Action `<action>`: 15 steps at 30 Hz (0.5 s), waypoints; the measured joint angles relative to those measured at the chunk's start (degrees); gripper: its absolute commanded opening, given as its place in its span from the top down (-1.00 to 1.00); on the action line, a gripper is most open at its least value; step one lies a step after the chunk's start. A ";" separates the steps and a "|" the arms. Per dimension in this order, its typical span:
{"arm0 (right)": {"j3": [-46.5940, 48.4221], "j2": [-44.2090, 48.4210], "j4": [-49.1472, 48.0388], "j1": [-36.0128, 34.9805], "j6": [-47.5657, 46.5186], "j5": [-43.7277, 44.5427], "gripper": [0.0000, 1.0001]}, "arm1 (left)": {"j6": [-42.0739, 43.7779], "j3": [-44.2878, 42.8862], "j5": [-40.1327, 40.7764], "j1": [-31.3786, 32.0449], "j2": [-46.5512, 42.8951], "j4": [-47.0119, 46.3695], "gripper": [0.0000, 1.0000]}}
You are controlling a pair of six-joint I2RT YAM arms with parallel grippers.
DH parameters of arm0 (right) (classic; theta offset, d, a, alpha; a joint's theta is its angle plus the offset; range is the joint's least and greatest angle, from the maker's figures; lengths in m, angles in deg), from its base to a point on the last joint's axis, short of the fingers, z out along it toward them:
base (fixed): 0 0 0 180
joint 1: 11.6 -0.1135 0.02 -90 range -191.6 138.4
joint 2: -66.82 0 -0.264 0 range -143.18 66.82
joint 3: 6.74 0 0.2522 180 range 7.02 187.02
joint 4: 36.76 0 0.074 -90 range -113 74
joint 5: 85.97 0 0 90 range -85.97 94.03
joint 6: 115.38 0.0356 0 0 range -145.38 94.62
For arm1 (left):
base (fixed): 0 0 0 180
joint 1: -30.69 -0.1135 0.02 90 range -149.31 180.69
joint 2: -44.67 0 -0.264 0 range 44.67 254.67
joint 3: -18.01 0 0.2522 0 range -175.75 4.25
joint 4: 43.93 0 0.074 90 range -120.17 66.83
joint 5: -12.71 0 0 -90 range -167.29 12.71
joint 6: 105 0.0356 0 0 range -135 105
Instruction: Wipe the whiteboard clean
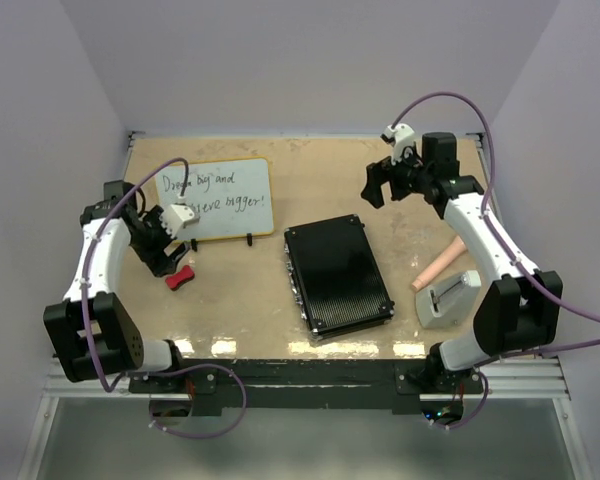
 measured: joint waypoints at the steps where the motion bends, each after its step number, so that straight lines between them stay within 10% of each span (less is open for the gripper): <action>1: 0.00 -0.37 -0.13 -0.15 0.81 0.15 -0.97 | 1.44 0.81 -0.02 0.00 0.44 -0.02 -0.80; 15: 0.37 -3.41 -1.18 -1.14 9.88 5.86 -0.97 | 4.17 10.25 1.07 2.08 7.04 -7.56 -0.24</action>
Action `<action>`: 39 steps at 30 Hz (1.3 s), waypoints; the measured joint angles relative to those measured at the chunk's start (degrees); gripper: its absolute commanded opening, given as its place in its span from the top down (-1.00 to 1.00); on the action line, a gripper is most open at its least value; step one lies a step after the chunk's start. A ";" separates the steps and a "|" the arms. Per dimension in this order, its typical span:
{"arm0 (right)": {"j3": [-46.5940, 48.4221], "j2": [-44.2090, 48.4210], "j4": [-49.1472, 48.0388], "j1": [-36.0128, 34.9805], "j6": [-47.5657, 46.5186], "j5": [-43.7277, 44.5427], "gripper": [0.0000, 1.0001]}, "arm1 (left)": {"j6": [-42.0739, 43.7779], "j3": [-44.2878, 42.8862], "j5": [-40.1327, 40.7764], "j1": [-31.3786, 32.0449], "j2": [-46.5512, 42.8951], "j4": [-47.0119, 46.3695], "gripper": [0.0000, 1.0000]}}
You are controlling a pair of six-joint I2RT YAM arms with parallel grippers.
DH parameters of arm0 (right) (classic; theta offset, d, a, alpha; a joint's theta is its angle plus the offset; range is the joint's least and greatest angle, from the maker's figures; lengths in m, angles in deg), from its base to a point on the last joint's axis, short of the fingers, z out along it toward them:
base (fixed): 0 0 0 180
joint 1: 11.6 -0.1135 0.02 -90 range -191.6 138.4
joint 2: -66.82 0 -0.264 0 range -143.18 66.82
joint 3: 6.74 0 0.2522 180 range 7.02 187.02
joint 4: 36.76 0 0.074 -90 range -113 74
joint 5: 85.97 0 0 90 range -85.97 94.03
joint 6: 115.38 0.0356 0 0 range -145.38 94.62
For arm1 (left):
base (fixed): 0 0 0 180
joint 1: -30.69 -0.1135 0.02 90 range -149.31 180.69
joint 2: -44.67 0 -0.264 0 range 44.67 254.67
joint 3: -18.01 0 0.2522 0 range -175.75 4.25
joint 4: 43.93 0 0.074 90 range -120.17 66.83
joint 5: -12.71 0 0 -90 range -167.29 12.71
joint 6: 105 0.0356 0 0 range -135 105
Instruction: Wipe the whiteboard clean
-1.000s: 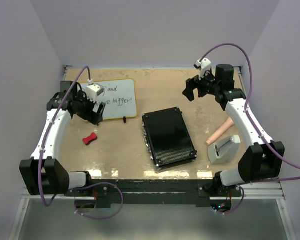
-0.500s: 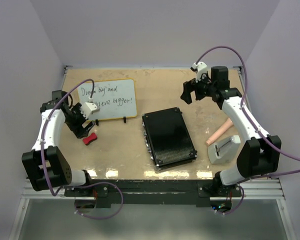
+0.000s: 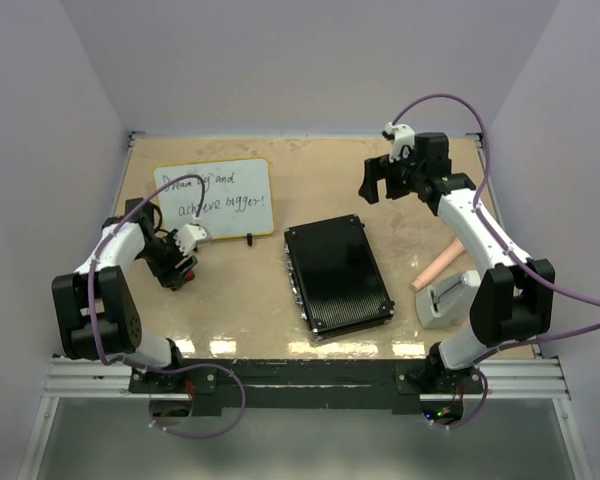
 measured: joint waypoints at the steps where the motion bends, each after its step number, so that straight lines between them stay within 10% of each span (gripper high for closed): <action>1: 0.28 -0.31 0.00 0.00 0.00 0.00 -0.97 | -0.20 0.44 0.15 0.13 0.15 -0.83 -0.17; 29: 1.01 -1.36 0.42 0.00 -0.11 -0.13 -0.97 | -1.22 2.64 2.60 2.43 3.48 -7.13 -0.02; 39: 1.11 -1.36 0.50 0.00 -0.52 -0.48 -0.97 | -1.22 2.58 2.51 2.43 3.67 -6.73 0.80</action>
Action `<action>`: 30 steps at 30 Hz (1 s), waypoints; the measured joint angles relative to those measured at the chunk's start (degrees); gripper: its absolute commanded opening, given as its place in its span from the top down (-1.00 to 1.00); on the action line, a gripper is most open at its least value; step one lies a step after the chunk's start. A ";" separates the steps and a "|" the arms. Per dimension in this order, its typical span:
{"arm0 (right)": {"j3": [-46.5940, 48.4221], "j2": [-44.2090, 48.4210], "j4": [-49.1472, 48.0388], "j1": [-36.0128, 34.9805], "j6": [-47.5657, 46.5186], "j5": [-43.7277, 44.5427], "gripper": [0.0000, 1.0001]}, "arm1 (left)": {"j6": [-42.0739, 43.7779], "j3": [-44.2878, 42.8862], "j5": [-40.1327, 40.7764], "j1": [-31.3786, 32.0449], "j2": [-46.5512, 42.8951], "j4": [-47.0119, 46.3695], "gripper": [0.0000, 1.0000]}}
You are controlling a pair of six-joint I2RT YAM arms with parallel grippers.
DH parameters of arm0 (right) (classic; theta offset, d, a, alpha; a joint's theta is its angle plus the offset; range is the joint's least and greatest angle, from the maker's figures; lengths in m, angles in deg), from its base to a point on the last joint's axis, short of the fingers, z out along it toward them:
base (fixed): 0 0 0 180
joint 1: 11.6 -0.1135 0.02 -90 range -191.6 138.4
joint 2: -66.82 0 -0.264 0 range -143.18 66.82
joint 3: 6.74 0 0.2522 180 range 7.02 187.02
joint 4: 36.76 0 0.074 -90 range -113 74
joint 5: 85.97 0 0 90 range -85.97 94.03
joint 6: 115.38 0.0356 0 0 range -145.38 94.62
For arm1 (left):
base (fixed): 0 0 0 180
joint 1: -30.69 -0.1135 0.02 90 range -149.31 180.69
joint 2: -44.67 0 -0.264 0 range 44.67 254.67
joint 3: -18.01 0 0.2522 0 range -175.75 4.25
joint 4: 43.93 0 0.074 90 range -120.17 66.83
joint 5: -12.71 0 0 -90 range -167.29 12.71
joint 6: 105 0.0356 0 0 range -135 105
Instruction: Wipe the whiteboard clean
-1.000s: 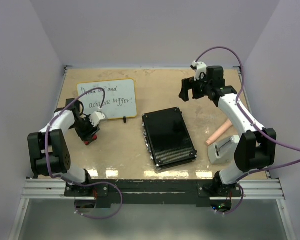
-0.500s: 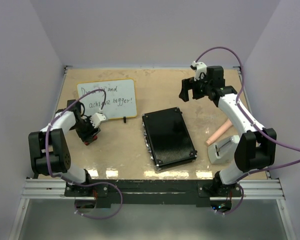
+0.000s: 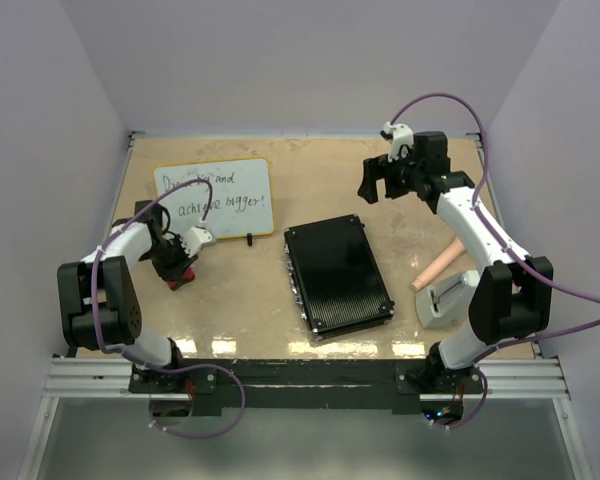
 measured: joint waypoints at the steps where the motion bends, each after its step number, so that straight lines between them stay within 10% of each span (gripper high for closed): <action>1: 0.15 0.00 0.13 -0.04 -0.26 -0.20 -0.97 | -0.04 -0.13 -0.07 0.00 0.00 0.20 0.87; 9: 3.82 0.00 0.94 -2.73 -8.31 -1.73 -0.97 | -3.08 -3.56 -3.15 -0.59 -1.16 4.90 1.00; 19: 7.26 0.00 3.91 -21.55 -44.81 -0.28 -0.93 | -20.46 -19.61 -14.29 -4.17 -5.25 11.47 1.00; 30: 3.32 -7.89 0.26 -42.05 -81.88 2.45 -0.29 | -42.99 -28.63 -20.24 -8.09 -6.43 12.79 1.00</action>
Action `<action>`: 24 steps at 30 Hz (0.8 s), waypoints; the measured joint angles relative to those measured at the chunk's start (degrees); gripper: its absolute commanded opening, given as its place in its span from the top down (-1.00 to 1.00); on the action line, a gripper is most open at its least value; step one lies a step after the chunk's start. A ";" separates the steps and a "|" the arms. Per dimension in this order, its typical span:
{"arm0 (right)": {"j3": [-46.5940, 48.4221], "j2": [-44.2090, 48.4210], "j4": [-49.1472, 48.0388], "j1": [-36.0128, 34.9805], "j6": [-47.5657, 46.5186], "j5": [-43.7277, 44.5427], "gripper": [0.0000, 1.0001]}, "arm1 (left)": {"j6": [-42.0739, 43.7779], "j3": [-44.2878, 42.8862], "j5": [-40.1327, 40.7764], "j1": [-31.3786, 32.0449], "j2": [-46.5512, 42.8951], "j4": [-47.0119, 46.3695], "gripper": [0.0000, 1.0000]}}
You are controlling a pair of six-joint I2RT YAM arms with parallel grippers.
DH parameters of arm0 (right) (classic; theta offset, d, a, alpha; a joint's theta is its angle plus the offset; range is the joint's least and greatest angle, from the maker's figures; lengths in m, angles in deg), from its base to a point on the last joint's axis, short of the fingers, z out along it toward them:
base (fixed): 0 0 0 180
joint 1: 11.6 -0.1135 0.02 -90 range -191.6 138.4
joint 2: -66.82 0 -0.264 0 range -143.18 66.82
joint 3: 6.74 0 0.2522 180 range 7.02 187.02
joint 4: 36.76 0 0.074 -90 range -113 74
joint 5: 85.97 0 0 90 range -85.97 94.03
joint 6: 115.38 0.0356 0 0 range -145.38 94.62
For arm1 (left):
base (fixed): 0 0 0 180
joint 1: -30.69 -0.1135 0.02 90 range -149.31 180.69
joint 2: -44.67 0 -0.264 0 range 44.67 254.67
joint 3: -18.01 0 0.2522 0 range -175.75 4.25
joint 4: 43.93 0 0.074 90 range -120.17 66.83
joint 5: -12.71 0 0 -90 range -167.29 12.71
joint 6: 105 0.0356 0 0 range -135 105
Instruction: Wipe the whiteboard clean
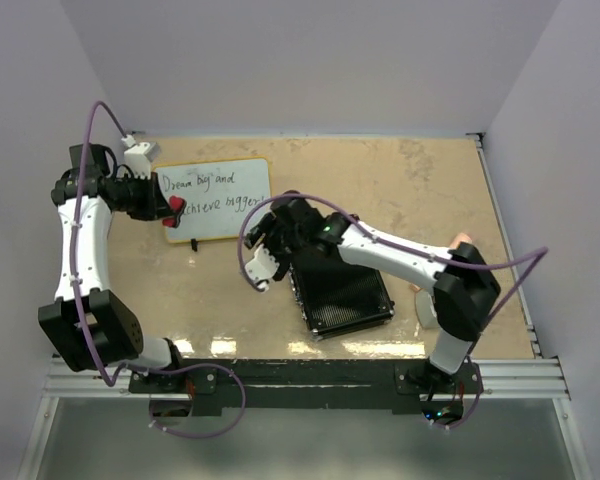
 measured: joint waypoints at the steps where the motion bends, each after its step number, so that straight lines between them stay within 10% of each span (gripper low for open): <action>1: 0.76 -2.62 -0.76 -1.49 -2.03 0.35 -0.26 | -1.14 -1.25 -0.26 0.00 -0.09 -0.09 1.00; 24: 13.92 -27.74 -2.47 -5.33 -27.28 20.98 -0.18 | -5.09 -4.13 -5.42 -0.68 -1.03 0.90 1.00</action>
